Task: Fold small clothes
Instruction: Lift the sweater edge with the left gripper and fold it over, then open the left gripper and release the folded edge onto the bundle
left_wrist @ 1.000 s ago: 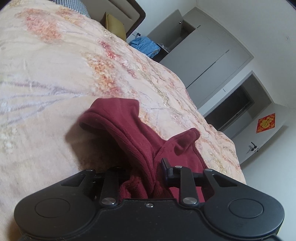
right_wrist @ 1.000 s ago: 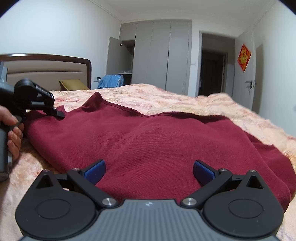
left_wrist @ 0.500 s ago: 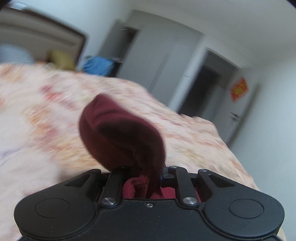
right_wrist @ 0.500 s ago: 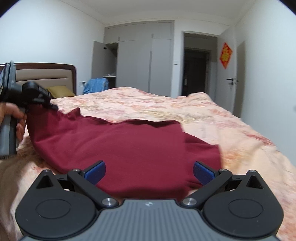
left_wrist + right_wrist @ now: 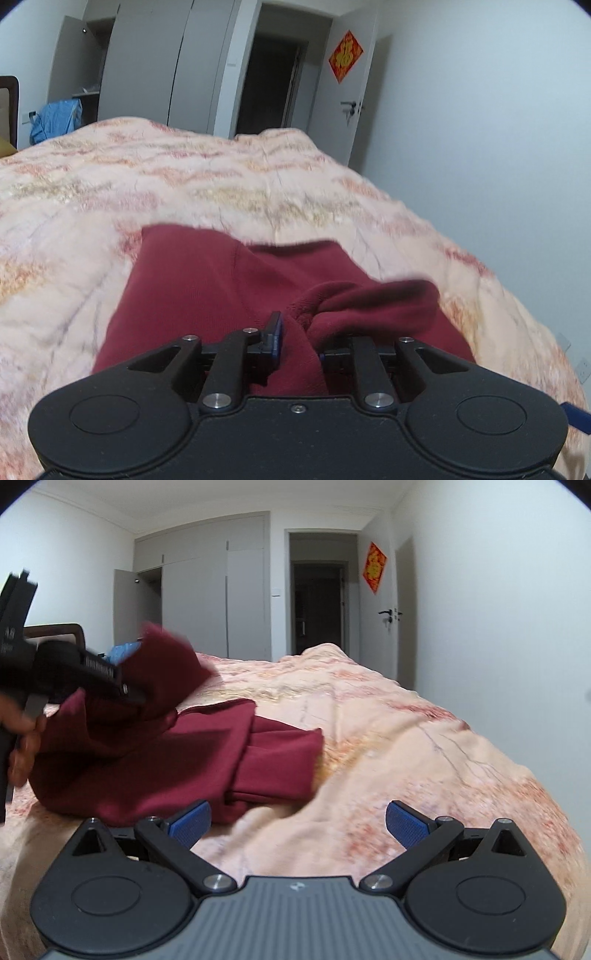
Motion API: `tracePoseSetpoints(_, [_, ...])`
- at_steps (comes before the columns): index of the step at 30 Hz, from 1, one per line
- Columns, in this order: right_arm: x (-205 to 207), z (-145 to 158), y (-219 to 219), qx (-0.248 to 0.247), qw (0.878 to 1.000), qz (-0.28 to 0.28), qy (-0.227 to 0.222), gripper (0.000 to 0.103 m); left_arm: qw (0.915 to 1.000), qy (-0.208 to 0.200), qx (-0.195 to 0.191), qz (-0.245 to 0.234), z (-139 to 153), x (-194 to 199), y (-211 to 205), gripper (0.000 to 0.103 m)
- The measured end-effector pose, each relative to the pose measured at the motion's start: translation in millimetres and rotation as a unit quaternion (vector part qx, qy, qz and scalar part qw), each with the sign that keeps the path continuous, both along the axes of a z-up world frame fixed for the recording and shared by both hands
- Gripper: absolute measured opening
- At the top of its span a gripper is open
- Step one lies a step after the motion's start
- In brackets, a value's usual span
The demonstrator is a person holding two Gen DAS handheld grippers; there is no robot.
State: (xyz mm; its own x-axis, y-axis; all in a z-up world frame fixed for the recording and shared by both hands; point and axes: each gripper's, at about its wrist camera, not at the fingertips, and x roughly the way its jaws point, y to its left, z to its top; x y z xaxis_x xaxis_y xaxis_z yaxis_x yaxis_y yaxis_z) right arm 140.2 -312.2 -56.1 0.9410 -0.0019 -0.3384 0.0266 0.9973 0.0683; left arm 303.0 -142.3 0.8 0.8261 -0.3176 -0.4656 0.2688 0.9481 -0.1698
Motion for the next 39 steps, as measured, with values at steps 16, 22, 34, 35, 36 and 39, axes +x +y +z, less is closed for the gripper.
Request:
tracePoseSetpoints(16, [-0.3, -11.5, -2.0, 0.015, 0.999, -0.014, 0.028, 0.103, 0.9958, 0.019, -0.078, -0.045, 3.1, -22.2, 13.1, 0.087])
tracePoseSetpoints(22, [-1.7, -11.3, -2.1, 0.016, 0.999, -0.018, 0.034, 0.103, 0.9948, 0.000, -0.099, -0.024, 19.3, -37.0, 28.4, 0.102])
tracePoseSetpoints(34, [3.8, 4.1, 11.0, 0.032, 0.998, 0.046, 0.014, 0.103, 0.9841, 0.024, -0.101, 0.144, 13.7, -45.3, 100.8, 0.102])
tracePoseSetpoints(35, [5.8, 6.4, 12.7, 0.036, 0.998, 0.055, 0.013, 0.103, 0.9826, 0.030, -0.103, 0.152, 10.3, -45.0, 105.8, 0.102])
tracePoseSetpoints(36, [8.1, 8.8, 14.1, 0.042, 0.997, 0.064, 0.011, 0.103, 0.9815, 0.039, -0.103, 0.156, 6.5, -43.2, 109.9, 0.102])
tracePoseSetpoints(39, [16.1, 15.3, 16.1, 0.068, 0.994, 0.089, 0.009, 0.103, 0.9801, 0.072, -0.094, 0.159, -9.2, -42.2, 115.7, 0.102])
